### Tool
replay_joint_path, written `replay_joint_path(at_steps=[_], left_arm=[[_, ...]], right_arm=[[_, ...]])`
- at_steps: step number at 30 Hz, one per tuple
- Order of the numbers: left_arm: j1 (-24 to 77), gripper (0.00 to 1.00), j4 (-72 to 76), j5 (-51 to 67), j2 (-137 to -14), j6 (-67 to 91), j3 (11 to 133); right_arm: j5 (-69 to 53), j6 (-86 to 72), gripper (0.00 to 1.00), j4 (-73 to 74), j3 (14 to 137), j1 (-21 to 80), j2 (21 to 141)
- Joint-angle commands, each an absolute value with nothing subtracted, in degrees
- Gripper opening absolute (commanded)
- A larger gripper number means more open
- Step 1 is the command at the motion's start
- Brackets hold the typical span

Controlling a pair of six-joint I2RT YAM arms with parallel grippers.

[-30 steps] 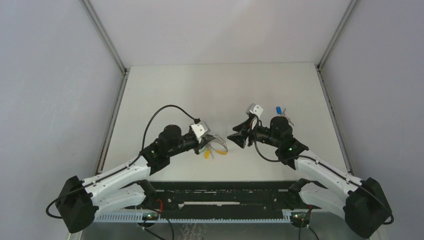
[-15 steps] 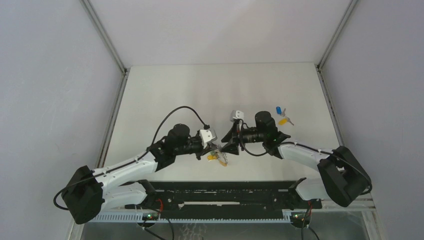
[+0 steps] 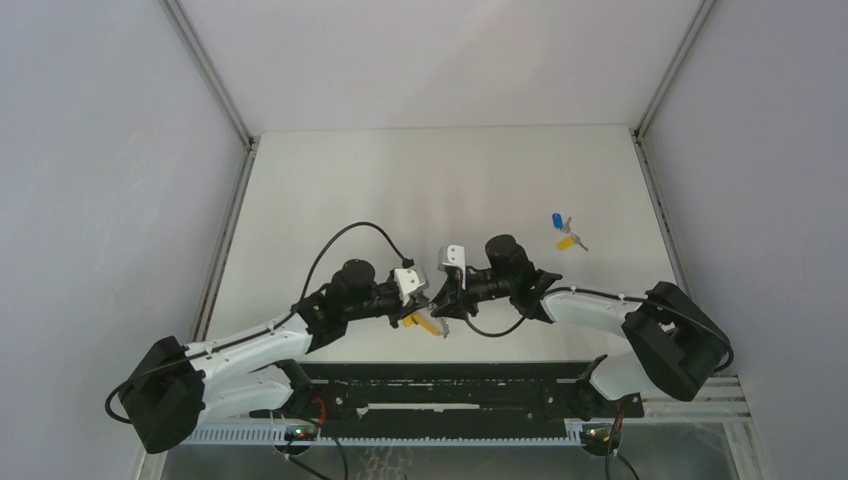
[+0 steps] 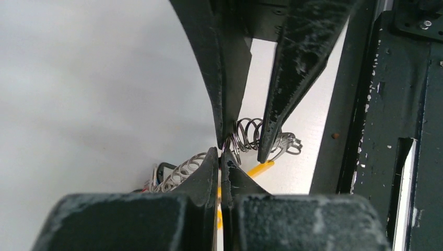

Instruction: Put the keys on the keyring

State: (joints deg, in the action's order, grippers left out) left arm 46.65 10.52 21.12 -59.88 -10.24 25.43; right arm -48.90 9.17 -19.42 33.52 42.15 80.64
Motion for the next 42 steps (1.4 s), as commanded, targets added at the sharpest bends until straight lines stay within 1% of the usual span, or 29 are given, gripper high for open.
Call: replay_joint_path(at_steps=[1, 3, 5, 11, 15, 19, 22, 25, 29, 33, 35, 39, 42], left_arm=[[45.37, 0.0, 20.59, 13.95, -59.01, -8.67, 23.69], [45.08, 0.0, 20.78, 12.72, -59.16, -8.83, 23.41], [44.56, 0.0, 20.77, 12.51, -58.67, -8.92, 22.81], [43.17, 0.0, 23.53, 12.4, -55.76, -8.62, 19.82], [42.9, 0.0, 23.91, 12.92, -55.25, -9.03, 19.39], [42.89, 0.0, 24.19, 13.78, -54.61, -9.31, 18.87], [42.89, 0.0, 25.06, 14.53, -53.91, -9.31, 18.25], [42.89, 0.0, 25.14, 16.17, -53.34, -9.93, 17.92], [42.89, 0.0, 25.7, 18.76, -53.01, -10.81, 17.34], [42.89, 0.0, 26.98, 20.01, -52.95, -12.31, 16.52], [42.89, 0.0, 27.67, 21.07, -53.12, -13.07, 16.27], [42.89, 0.0, 28.69, 24.11, -53.94, -14.94, 15.67], [42.89, 0.0, 29.8, 25.14, -54.04, -15.56, 15.01]], right_arm=[[-40.87, 13.02, 0.22, -15.22, 34.45, 48.62, 77.3], [-35.66, 13.19, 0.18, -16.53, 33.05, 50.49, 76.09], [-33.74, 12.77, 0.18, -18.5, 31.05, 51.09, 74.73], [-33.58, 12.77, 0.27, -20.49, 25.85, 52.12, 69.55], [-32.95, 12.53, 0.39, -19.09, 25.12, 53.19, 68.19], [-32.87, 11.92, 0.45, -19.04, 25.0, 53.52, 67.38], [-34.99, 12.33, 0.44, -20.17, 25.0, 53.52, 67.16], [-35.92, 12.81, 0.39, -20.27, 25.11, 53.54, 66.59], [-34.2, 12.79, 0.4, -18.69, 25.08, 51.89, 63.03], [-37.08, 13.07, 0.4, -17.72, 25.06, 47.57, 58.1], [-38.28, 13.01, 0.4, -19.63, 24.83, 45.56, 56.69], [-36.0, 12.55, 0.39, -26.24, 24.87, 43.81, 59.79], [-37.3, 12.31, 0.36, -29.18, 26.08, 43.43, 64.05]])
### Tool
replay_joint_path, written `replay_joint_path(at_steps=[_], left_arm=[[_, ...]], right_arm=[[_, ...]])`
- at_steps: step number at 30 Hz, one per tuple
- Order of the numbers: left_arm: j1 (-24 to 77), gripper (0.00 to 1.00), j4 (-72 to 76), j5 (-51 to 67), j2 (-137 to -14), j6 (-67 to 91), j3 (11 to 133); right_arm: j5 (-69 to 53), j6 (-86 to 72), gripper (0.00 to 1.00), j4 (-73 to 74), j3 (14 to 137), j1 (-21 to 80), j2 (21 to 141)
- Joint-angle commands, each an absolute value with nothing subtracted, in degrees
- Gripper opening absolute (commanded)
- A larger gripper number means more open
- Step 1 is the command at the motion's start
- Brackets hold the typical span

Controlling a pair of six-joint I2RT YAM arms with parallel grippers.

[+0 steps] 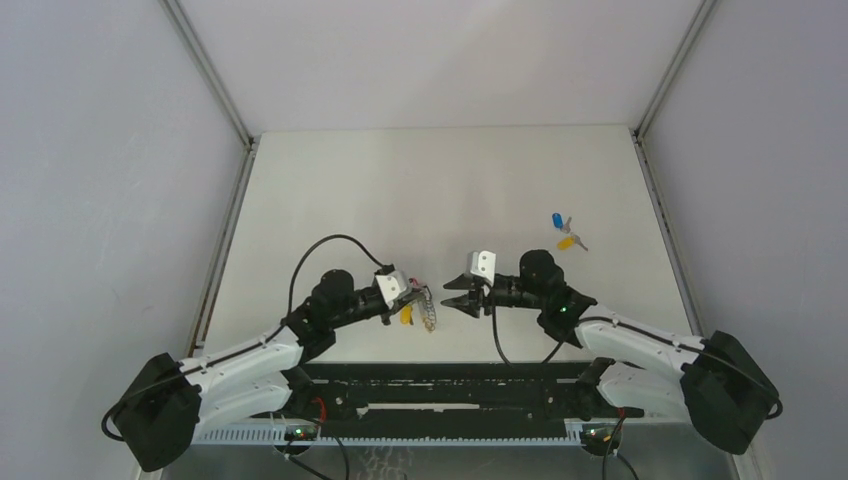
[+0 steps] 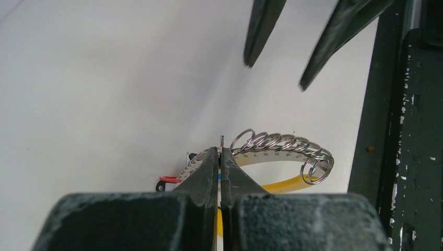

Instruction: Put the keys on the keyring

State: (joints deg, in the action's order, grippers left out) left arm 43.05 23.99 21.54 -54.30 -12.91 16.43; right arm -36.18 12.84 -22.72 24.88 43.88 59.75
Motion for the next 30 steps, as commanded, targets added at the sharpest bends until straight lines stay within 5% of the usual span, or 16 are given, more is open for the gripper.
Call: replay_joint_path(at_steps=[1, 12, 30], left_arm=[[42.89, 0.0, 30.19, 25.62, -53.9, -15.89, 14.75], [42.4, 0.0, 33.9, 33.47, -55.59, -16.75, 14.12], [37.66, 0.0, 42.87, 42.9, -56.43, -10.88, 13.16]], right_arm=[[-37.71, 12.15, 0.35, -30.31, 26.26, 43.38, 65.35], [-40.29, 13.1, 0.26, -36.03, 26.52, 42.28, 69.79], [-40.64, 14.95, 0.25, -36.34, 27.96, 44.73, 72.25]])
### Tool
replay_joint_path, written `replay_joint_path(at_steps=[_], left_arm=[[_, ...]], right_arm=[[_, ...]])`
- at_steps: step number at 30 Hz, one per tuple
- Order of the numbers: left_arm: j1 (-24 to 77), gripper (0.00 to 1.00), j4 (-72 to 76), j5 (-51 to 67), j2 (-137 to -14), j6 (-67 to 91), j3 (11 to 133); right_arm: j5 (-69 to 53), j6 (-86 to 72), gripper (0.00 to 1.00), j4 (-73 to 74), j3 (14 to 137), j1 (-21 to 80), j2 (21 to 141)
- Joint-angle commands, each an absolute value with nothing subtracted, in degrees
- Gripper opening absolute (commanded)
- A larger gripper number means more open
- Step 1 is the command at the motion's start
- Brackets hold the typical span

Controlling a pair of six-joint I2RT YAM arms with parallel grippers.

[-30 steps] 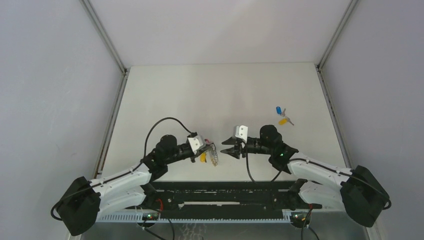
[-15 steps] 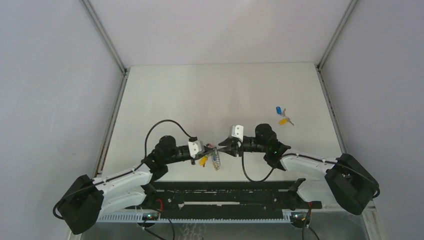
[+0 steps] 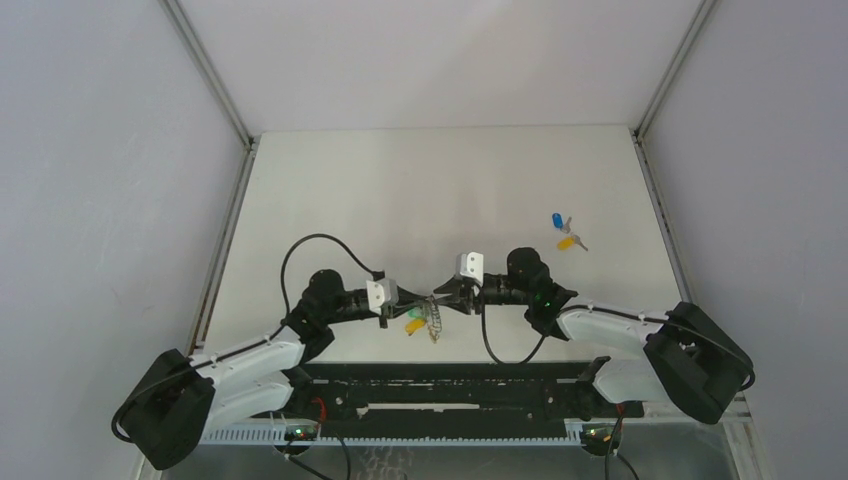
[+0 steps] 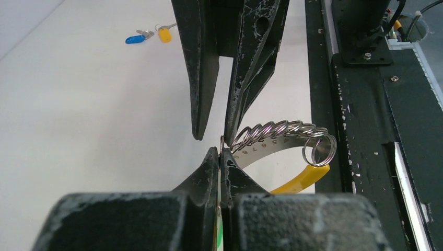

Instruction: Put the keys on the keyring

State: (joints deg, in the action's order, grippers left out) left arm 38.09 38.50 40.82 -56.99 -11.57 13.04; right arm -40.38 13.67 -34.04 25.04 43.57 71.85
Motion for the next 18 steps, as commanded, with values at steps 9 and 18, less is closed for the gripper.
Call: replay_joint_path(at_steps=[9, 18], left_arm=[[37.62, 0.0, 39.34, 42.93, -58.07, -11.19, 14.66], [37.45, 0.0, 39.37, 42.31, -57.58, -9.86, 14.42]], right_arm=[[-41.71, 15.2, 0.23, -36.58, 28.21, 46.16, 72.66], [-40.82, 16.13, 0.18, -34.0, 28.56, 46.93, 74.45]])
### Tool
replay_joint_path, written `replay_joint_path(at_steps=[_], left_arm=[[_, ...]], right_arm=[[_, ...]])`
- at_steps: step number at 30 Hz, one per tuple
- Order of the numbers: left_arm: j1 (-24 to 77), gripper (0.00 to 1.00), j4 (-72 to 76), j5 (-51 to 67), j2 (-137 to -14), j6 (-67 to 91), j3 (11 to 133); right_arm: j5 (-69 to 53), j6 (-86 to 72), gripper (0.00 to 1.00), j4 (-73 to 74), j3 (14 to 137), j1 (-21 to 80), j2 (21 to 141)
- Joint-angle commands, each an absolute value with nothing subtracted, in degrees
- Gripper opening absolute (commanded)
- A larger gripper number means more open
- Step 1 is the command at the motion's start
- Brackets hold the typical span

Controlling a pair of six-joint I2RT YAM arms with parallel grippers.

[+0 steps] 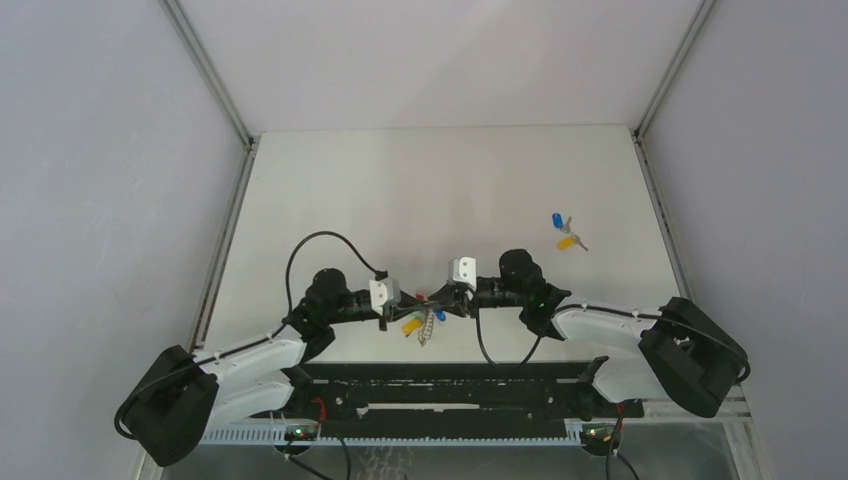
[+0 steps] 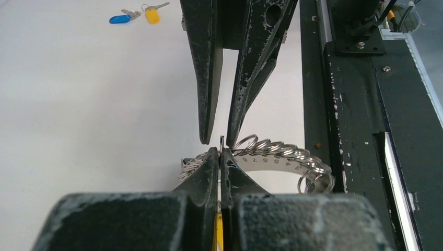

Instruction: Put the keys on the keyring

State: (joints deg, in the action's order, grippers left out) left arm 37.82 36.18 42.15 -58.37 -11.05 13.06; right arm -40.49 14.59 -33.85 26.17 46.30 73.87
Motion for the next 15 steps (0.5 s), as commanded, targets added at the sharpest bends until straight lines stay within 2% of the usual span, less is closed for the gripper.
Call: replay_joint_path(at_steps=[1, 7, 15], left_arm=[[37.32, 0.0, 39.46, 42.48, -57.43, -9.6, 14.25], [35.61, 0.0, 46.79, 44.61, -57.98, -4.42, 12.31], [34.83, 0.0, 47.98, 47.02, -58.21, -2.57, 12.29]], right_arm=[[-40.52, 16.33, 0.18, -33.47, 28.56, 46.89, 74.47], [-40.68, 16.41, 0.14, -33.51, 28.56, 46.93, 74.57], [-40.73, 16.53, 0.08, -33.81, 28.56, 46.93, 74.53]])
